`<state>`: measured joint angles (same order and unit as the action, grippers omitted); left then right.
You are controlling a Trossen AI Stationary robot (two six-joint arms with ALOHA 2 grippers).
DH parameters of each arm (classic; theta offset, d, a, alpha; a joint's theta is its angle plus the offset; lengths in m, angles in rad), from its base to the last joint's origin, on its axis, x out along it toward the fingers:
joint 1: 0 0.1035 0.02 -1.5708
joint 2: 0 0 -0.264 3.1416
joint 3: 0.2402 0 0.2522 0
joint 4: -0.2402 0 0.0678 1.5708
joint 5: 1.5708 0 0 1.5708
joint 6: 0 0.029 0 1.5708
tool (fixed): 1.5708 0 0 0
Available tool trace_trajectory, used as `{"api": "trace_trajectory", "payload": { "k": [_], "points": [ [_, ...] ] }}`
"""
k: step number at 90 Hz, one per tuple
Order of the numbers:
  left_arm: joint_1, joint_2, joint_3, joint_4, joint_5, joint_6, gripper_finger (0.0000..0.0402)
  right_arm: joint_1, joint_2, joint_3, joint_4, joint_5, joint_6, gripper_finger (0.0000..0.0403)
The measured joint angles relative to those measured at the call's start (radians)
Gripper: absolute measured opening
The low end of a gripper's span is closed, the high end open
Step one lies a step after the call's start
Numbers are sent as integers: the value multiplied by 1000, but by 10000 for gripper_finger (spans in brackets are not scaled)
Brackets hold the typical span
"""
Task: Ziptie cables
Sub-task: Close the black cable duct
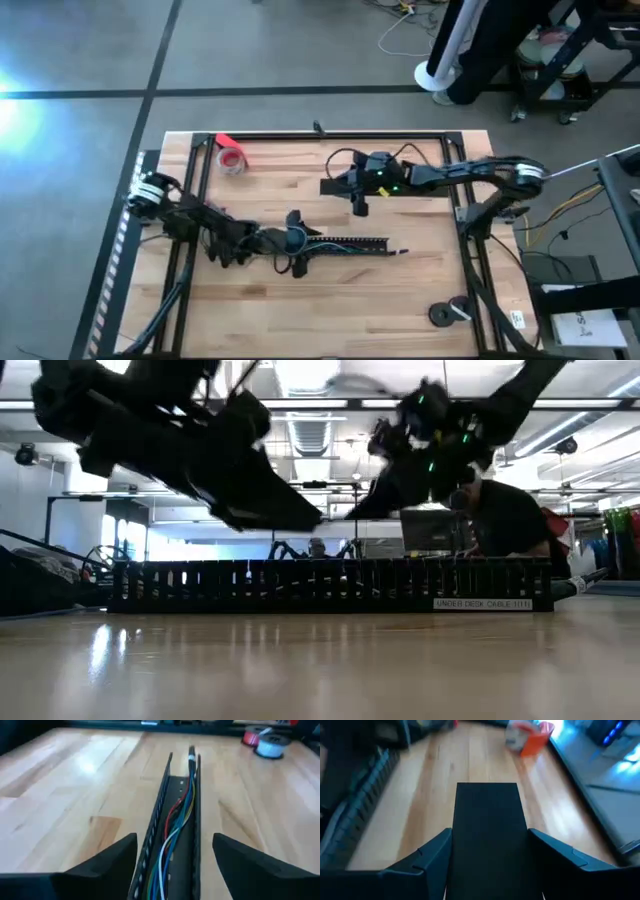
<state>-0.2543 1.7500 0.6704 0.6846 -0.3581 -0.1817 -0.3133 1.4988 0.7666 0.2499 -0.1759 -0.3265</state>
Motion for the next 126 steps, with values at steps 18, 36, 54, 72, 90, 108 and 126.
{"api": "trace_trajectory", "payload": {
  "k": [18, 36, 54, 72, 90, 108, 126],
  "points": [
    [7, 118, 122, -32, 0, 37, 257, 8, -172, -2, -149, 0, 1, 214],
    [53, 161, 218, -160, 22, 13, 296, 10, -241, -5, -236, 2, 18, 214],
    [82, 259, 330, -288, 137, 17, 326, 35, -233, -5, -279, 2, 39, 214],
    [98, 286, 352, -350, 177, 11, 294, 75, -235, -5, -312, 3, 73, 214],
    [65, 193, 269, -467, 208, -4, 226, 109, -242, -7, -386, 8, 87, 214],
    [15, 29, 102, -509, 219, -53, 246, 182, -237, -23, -375, 19, 118, 214],
    [5, -126, -14, -580, 191, -135, 311, 278, -237, -51, -296, 65, 185, 214]
  ]
}}
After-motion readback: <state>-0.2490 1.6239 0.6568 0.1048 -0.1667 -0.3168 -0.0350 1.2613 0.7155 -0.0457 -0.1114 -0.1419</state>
